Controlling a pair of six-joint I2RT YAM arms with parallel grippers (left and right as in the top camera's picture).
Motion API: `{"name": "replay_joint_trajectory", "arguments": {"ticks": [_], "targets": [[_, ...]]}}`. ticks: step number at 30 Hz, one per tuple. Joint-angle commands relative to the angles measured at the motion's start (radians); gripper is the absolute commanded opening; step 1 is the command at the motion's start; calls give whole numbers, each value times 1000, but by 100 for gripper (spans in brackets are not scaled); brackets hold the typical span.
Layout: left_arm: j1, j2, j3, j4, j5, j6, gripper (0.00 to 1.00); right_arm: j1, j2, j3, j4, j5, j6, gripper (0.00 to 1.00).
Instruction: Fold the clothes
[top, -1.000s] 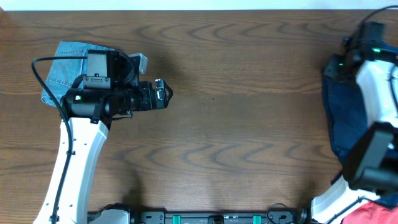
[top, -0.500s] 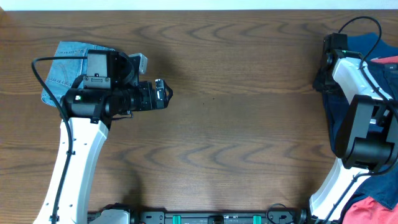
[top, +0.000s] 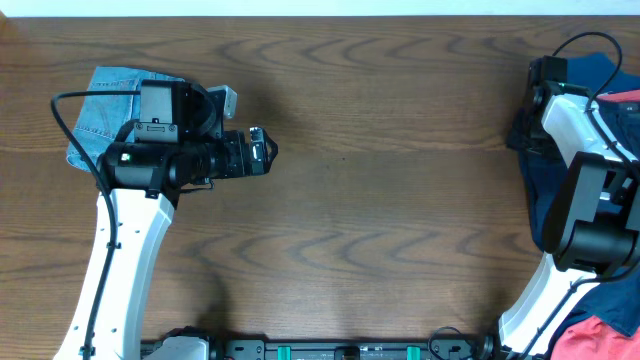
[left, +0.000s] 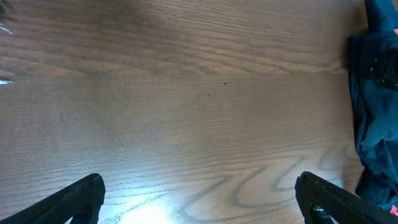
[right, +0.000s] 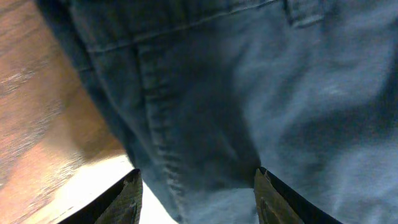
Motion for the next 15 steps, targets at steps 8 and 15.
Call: {"name": "replay_joint_trajectory", "arguments": {"ticks": [8,15], "targets": [[-1,4,14,-3,13,10,99,-6,13,-8,3,81,-27,54],[-1,4,14,-3,13,10,99,-7,51,-8,-5,87,-51,53]]}}
